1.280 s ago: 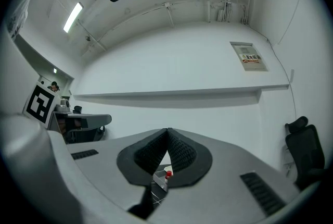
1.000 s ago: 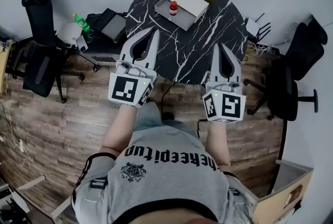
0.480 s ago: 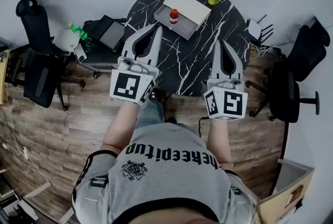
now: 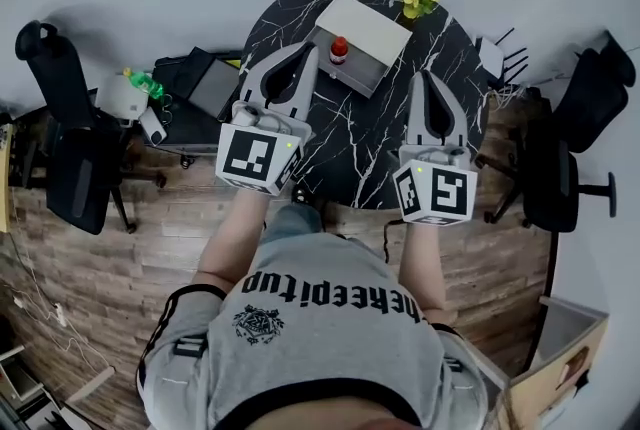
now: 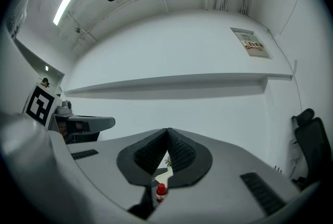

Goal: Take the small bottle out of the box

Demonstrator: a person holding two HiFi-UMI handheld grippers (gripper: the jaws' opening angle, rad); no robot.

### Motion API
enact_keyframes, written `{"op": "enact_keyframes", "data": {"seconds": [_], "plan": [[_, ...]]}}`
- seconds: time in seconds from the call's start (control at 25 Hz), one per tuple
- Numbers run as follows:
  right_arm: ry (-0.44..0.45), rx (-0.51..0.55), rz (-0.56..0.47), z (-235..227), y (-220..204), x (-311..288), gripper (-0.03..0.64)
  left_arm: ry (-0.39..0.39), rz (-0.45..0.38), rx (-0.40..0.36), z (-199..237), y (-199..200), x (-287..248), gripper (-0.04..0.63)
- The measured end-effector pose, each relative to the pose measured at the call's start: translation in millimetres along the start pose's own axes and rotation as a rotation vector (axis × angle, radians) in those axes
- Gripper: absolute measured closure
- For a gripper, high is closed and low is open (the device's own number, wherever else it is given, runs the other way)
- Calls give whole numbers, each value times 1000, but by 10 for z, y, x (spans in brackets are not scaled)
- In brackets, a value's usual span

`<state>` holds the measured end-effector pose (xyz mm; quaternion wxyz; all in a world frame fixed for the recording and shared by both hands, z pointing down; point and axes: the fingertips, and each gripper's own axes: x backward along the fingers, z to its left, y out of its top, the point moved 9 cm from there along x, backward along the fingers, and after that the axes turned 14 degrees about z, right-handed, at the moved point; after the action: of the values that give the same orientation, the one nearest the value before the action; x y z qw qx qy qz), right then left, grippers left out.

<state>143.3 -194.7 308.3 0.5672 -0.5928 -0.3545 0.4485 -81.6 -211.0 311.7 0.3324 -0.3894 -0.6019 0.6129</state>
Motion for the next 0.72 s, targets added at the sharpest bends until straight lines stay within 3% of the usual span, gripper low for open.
{"op": "enact_keyframes", "data": {"seconds": [0.6,0.72], "plan": [[-53,-51,150,102,-395,-771,617,-153,253,17,544,-727,-811,589],[-63,-57,170,108,-453,-872,615,-190,312,18,606,-909,-995,554]]}}
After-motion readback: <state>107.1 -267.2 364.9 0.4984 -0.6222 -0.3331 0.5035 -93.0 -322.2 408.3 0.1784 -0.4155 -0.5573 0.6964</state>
